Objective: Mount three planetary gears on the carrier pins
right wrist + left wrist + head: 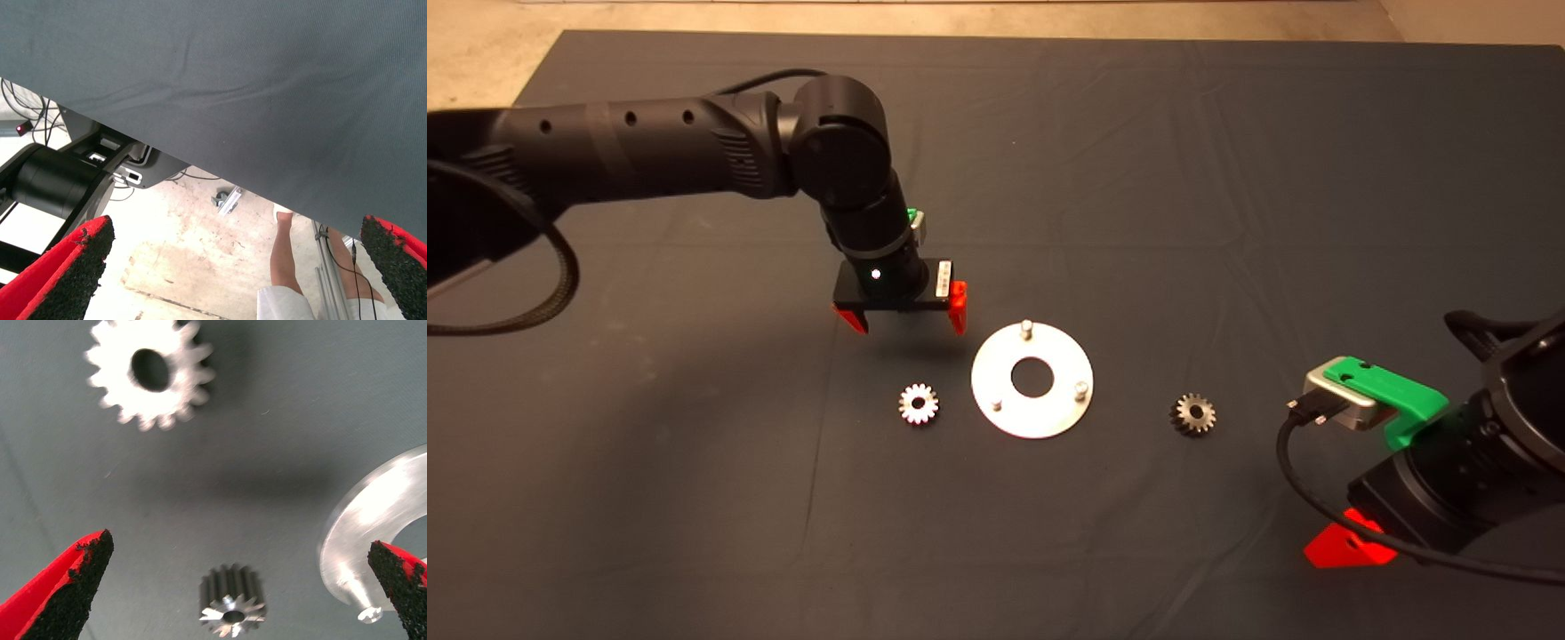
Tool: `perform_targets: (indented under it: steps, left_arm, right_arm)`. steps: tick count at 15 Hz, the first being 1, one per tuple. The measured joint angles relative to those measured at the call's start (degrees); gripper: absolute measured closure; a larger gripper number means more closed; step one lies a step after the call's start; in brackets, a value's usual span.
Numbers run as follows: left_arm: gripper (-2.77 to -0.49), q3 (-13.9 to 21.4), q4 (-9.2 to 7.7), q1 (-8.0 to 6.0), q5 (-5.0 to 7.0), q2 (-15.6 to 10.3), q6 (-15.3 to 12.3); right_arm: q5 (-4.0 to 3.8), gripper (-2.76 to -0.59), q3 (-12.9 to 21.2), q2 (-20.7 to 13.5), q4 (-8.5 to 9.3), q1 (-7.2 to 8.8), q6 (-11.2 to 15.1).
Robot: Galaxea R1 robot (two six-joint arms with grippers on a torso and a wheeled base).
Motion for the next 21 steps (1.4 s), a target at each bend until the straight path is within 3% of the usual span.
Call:
perform_targets:
  steps: [4, 7, 9, 17, 21]
  left_arm:
    - [-2.77, -3.0, 0.24, 0.02, 0.02, 1.5, 1.7]
    - [-2.77, -6.4, 3.02, 0.02, 0.28, 3.0, 4.7]
    - [-2.77, -8.6, 3.33, 0.02, 0.33, 3.5, 6.9]
    - [-2.77, -11.0, 3.83, 0.11, 0.89, 3.5, 9.5]
    - [-2.77, -14.3, 3.89, 2.47, 0.77, 3.5, 11.8]
  right_arm:
    - [0.01, -2.75, 0.0, 0.0, 0.0, 0.01, 0.0]
    - [0.02, -2.75, 0.0, 0.0, 0.0, 0.0, 0.0]
    - [0.0, -2.75, 0.0, 0.0, 0.02, 0.0, 0.0]
    - [-0.02, -2.75, 0.0, 0.0, 0.01, 0.0, 0.0]
    - [-0.02, -2.75, 0.0, 0.0, 0.0, 0.0, 0.0]
